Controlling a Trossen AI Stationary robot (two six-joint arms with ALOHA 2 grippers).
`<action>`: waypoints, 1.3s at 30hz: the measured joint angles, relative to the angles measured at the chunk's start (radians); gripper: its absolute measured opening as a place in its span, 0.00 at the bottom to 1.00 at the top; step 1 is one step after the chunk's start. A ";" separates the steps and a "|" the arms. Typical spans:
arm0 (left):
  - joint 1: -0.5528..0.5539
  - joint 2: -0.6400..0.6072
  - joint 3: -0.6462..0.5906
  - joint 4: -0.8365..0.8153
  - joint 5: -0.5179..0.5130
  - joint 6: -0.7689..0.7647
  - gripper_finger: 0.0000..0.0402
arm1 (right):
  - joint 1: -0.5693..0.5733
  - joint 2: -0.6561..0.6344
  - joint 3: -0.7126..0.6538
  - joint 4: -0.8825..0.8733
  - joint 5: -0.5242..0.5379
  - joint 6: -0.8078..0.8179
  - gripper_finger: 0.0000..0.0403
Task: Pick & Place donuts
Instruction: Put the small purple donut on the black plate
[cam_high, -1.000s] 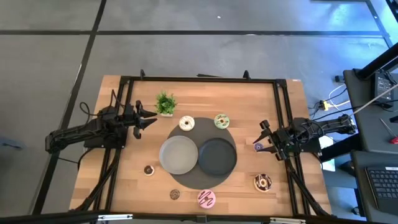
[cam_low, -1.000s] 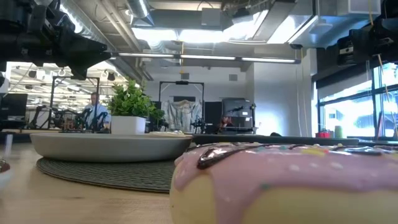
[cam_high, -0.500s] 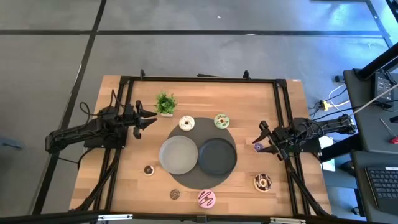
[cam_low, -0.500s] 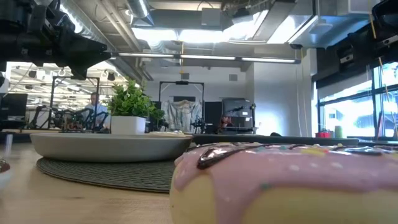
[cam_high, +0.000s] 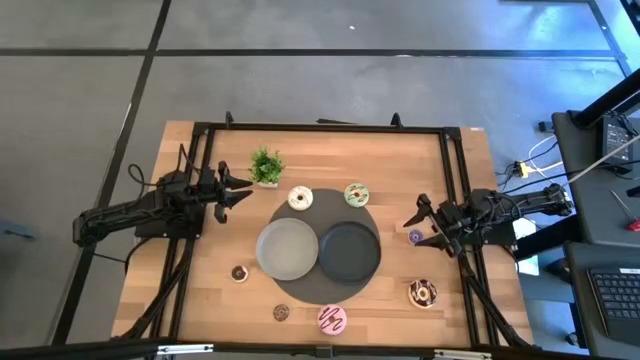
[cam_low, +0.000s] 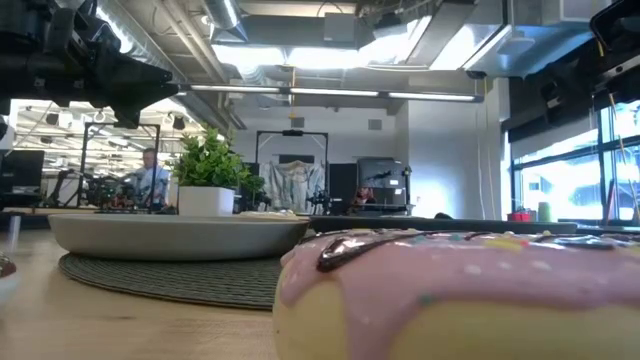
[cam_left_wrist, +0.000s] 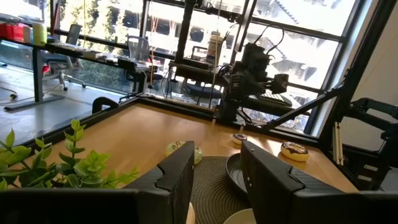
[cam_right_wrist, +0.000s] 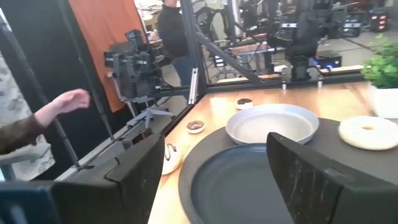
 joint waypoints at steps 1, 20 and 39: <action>0.000 0.000 0.000 0.000 0.000 0.000 0.32 | 0.000 0.000 0.000 -0.001 0.012 -0.001 0.69; 0.000 0.000 0.000 0.008 -0.001 0.011 0.32 | 0.000 0.134 0.076 0.058 0.332 -0.029 0.69; 0.000 0.000 0.000 0.008 -0.013 -0.043 0.32 | 0.006 0.851 0.607 -0.758 0.458 0.474 0.69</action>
